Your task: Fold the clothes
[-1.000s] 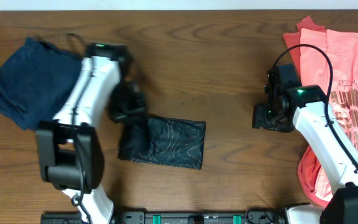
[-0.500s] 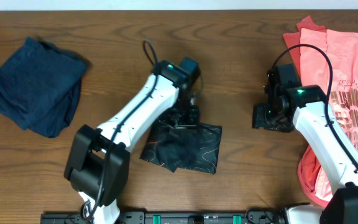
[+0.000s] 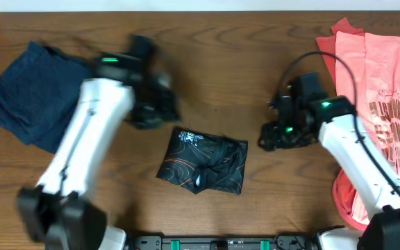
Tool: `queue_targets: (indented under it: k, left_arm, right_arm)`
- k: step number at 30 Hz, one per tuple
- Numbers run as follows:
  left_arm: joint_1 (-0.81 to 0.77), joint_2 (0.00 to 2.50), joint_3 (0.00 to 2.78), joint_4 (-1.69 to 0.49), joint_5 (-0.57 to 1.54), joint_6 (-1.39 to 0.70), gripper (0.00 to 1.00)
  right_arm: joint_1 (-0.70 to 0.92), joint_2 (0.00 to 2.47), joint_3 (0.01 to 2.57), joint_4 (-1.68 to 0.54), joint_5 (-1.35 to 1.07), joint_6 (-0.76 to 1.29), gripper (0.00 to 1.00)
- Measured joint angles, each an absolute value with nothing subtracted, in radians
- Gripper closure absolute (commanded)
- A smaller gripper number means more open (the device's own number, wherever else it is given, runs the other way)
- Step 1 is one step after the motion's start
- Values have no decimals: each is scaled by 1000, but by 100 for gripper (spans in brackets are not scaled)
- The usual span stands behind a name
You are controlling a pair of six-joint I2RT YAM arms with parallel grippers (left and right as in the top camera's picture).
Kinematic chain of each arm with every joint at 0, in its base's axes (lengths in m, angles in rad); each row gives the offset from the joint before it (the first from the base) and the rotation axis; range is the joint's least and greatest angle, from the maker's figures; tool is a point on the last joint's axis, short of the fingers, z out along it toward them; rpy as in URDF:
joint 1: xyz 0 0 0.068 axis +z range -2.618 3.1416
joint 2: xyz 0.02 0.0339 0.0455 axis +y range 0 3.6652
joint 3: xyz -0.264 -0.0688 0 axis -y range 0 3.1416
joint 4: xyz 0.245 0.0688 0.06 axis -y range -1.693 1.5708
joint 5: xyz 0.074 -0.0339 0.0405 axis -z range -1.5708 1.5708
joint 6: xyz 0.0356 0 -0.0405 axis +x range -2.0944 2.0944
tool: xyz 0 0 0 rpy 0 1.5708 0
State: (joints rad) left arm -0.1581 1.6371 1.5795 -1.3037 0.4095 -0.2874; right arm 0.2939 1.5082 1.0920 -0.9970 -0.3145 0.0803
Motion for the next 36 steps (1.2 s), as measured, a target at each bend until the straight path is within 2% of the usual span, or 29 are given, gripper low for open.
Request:
queue_targets:
  k: [3, 8, 9, 10, 11, 12, 13, 17, 21, 22, 23, 26, 27, 32, 36]
  left_arm:
    - [-14, 1610, 1584, -1324, 396, -287, 41]
    - [90, 1615, 1577, -1338, 385, -287, 40]
    - [99, 1615, 1576, -1339, 385, -287, 41]
    - [104, 1615, 1576, -1339, 385, -287, 41]
    - [107, 1615, 1576, -1339, 385, -287, 40]
    - [107, 1615, 1575, -1339, 385, -287, 40]
    - [107, 1615, 1575, -1339, 385, -287, 40]
    - [107, 1615, 1575, -1339, 385, -287, 40]
    - [107, 1615, 1575, -1339, 385, -287, 40]
    - [107, 1615, 1575, -1339, 385, -287, 40]
    - [107, 1615, 1575, -1339, 385, -287, 40]
    - [107, 1615, 1575, -1339, 385, -287, 40]
    - [107, 1615, 1575, -1339, 385, -287, 40]
    - [107, 1615, 1575, -1339, 385, -287, 40]
    - [107, 1615, 1575, -1336, 381, -287, 39]
  right_arm:
    - [384, 1533, 1092, -952, -327, 78, 32]
    - [512, 1637, 1092, -863, -326, 117, 35]
    - [535, 1668, 1092, -850, -331, 127, 40]
    - [548, 1689, 1092, -841, -333, 129, 54]
    - [561, 1709, 1092, -832, -334, 131, 78]
    - [576, 1734, 1092, -815, -333, 139, 95]
    - [589, 1757, 1092, -793, -331, 152, 99]
    - [606, 1799, 1091, -714, -238, 233, 99]
    - [583, 1788, 1093, -542, -149, 244, 99]
    - [576, 1782, 1094, -507, -131, 237, 95]
    - [567, 1773, 1096, -480, -105, 231, 88]
    - [545, 1747, 1101, -460, -37, 220, 52]
    - [539, 1744, 1104, -474, -21, 220, 47]
    - [527, 1743, 1106, -592, -11, 208, 46]
    - [528, 1740, 1106, -605, -130, 184, 45]
